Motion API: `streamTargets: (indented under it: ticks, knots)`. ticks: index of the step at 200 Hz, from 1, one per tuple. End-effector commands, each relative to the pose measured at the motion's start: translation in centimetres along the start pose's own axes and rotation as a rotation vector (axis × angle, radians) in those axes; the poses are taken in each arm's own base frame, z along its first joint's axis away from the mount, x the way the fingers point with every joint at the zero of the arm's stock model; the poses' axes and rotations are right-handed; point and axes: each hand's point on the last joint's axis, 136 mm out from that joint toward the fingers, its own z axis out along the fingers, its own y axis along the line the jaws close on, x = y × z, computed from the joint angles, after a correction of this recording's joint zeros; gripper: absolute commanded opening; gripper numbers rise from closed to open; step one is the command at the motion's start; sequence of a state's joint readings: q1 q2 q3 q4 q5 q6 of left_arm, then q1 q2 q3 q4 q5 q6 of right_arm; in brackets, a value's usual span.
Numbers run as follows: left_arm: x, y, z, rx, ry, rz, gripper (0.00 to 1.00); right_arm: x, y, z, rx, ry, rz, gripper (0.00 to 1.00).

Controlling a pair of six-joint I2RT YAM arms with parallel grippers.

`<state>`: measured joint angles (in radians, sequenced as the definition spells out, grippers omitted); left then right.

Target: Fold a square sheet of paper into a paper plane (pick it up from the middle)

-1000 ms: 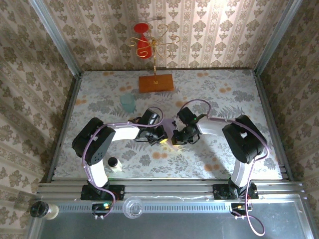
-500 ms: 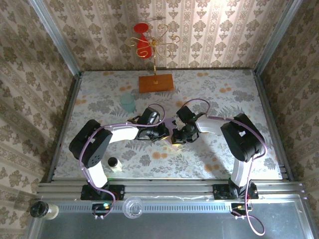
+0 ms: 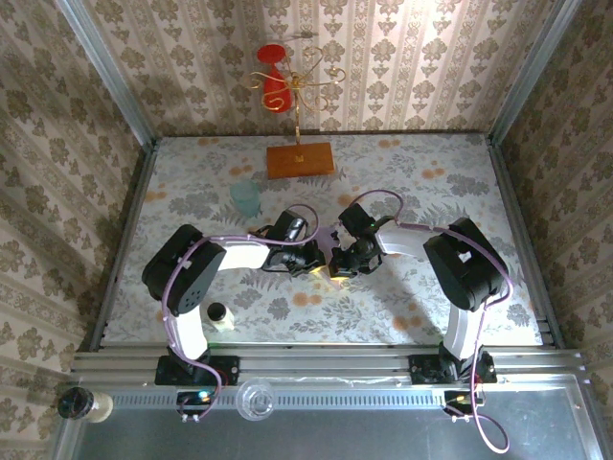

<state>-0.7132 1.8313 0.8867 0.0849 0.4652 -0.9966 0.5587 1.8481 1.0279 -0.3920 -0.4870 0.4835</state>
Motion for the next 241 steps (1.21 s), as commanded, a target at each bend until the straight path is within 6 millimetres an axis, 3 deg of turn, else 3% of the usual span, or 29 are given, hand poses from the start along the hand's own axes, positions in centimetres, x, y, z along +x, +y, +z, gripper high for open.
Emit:
streamTargets:
  ticks: [1,59,120,162,195,216,241]
  knots:
    - [-1.4,2.9,-0.3,-0.051,-0.048,-0.012,0.1,3.3,-4.8,1.8,0.165,0.115,0.098,0.0]
    - [-4.5,5.7,-2.8,-0.11,-0.133,0.018,0.11,4.4,-7.0,1.7,0.235,0.15,0.111,0.0]
    - [-5.3,8.5,-3.8,-0.145,-0.138,0.017,0.1,3.1,-6.0,1.5,0.199,0.13,0.081,0.0]
    - [-6.2,5.8,-5.7,-0.084,-0.178,0.059,0.11,0.6,-2.4,0.6,0.076,0.084,-0.017,0.0]
    - [-6.4,3.8,-7.5,-0.04,-0.217,0.074,0.16,-2.4,3.3,-3.1,-0.105,-0.06,-0.055,0.06]
    - [-6.0,3.3,-8.3,-0.025,-0.234,0.07,0.2,-3.7,3.7,-4.3,-0.111,-0.162,0.0,0.13]
    - [-5.2,2.6,-8.4,-0.001,-0.238,0.063,0.29,-3.8,2.9,-3.4,-0.126,-0.194,0.093,0.18]
